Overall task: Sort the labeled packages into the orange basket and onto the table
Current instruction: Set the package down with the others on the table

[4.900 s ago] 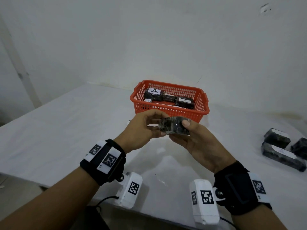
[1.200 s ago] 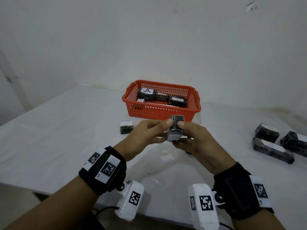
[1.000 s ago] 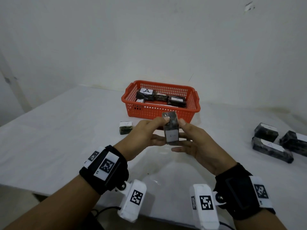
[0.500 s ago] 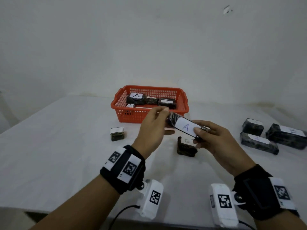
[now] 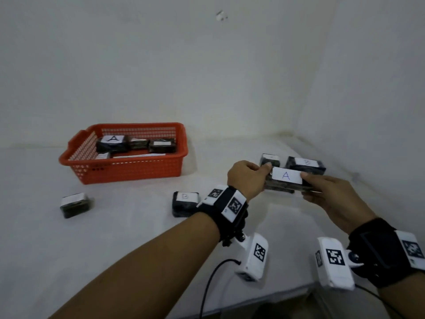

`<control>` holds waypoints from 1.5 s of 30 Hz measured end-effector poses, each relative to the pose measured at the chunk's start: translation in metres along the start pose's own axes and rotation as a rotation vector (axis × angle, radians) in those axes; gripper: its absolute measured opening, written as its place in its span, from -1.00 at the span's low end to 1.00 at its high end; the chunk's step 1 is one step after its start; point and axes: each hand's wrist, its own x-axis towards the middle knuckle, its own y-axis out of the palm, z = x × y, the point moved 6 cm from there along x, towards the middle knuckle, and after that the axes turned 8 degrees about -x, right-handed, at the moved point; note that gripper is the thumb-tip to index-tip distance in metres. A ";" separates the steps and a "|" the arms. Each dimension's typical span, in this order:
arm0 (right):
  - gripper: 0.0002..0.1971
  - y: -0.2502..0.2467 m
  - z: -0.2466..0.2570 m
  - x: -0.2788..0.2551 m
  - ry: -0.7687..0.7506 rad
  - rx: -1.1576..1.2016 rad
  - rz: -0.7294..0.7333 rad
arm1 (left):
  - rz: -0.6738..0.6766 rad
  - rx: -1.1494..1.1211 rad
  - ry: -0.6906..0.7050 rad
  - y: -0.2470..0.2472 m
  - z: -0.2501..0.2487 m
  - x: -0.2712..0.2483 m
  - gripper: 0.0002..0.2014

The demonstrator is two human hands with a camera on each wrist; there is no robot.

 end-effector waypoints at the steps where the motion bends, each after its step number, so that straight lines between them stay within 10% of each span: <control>1: -0.75 -0.017 -0.003 0.005 0.011 -0.019 -0.028 | 0.018 0.007 -0.017 0.017 0.005 0.004 -0.65; 13: -0.63 -0.122 -0.054 0.077 0.217 -0.108 -0.236 | 0.097 0.304 -0.064 0.139 0.038 0.038 -0.69; 45: -0.63 -0.126 -0.064 0.106 0.229 -0.446 -0.172 | 0.091 0.663 0.001 0.143 0.041 0.061 -0.49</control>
